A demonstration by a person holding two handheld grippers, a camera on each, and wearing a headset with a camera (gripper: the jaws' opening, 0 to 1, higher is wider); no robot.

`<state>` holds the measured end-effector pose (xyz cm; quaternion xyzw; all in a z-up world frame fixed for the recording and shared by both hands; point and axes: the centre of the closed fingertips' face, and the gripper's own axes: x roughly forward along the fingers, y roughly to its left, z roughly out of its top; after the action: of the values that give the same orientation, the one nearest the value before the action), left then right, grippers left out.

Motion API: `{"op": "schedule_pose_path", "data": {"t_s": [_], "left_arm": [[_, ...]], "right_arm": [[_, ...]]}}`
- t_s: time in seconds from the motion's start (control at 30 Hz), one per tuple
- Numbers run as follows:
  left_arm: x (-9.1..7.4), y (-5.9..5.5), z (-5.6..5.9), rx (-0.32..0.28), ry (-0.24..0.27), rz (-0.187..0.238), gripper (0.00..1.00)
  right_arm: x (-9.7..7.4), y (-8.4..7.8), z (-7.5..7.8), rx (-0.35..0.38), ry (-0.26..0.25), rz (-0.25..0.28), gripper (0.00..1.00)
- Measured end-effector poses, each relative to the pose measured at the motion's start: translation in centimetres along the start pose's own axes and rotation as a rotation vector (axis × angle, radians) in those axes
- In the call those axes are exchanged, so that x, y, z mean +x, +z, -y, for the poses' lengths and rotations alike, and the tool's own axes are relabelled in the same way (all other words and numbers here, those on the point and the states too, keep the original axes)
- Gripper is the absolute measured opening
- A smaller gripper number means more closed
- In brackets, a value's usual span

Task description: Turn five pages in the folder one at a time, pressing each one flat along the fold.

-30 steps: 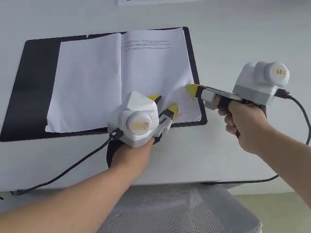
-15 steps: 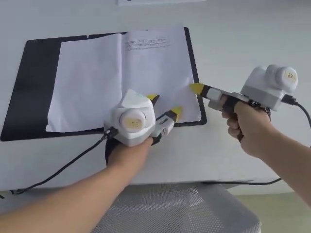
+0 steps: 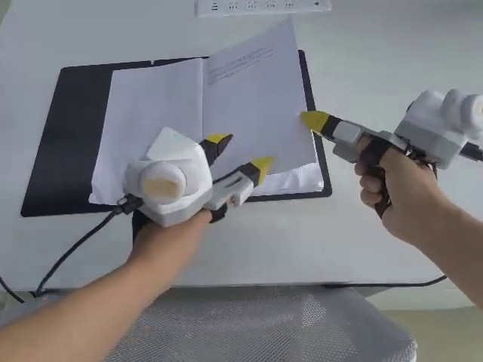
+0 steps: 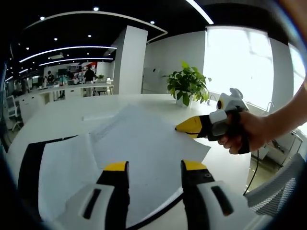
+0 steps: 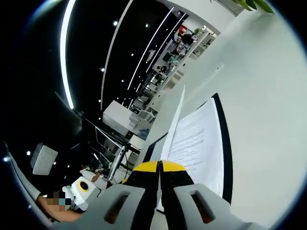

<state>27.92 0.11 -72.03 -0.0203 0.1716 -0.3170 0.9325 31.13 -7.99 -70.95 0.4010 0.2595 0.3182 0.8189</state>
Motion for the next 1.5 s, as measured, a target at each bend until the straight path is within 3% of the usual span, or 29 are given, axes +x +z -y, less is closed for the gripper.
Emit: {"op": "schedule_pose_path", "data": {"t_s": [0.17, 0.37, 0.7, 1.0, 1.2, 1.27, 1.5], "left_arm": [[-3.2, 1.0, -2.8, -0.009, 0.049, 0.022, 0.42], [-6.6, 1.0, -5.5, -0.013, 0.098, 0.021, 0.41], [-9.8, 1.2, -8.1, -0.039, 0.119, 0.038, 0.41], [-12.5, 1.3, -10.8, -0.071, 0.13, 0.07, 0.41], [-14.5, 1.2, -12.5, -0.067, 0.143, 0.069, 0.4], [-15.0, 1.6, -13.2, -0.104, 0.154, 0.084, 0.41], [-16.6, 1.9, -14.7, -0.074, 0.15, 0.075, 0.4]], "right_arm": [[0.7, 0.2, -1.2, -0.006, -0.017, 0.006, 0.0], [1.6, 0.1, -2.4, -0.031, -0.064, 0.011, 0.0], [4.5, -1.0, -6.1, -0.061, -0.044, 0.029, 0.0], [8.1, -3.4, -9.1, -0.093, -0.027, 0.006, 0.0], [10.8, -5.4, -11.1, -0.111, -0.002, -0.03, 0.0], [11.6, -6.2, -11.5, -0.117, 0.002, -0.048, 0.0], [14.7, -10.0, -11.4, -0.145, -0.019, -0.127, 0.0]]}}
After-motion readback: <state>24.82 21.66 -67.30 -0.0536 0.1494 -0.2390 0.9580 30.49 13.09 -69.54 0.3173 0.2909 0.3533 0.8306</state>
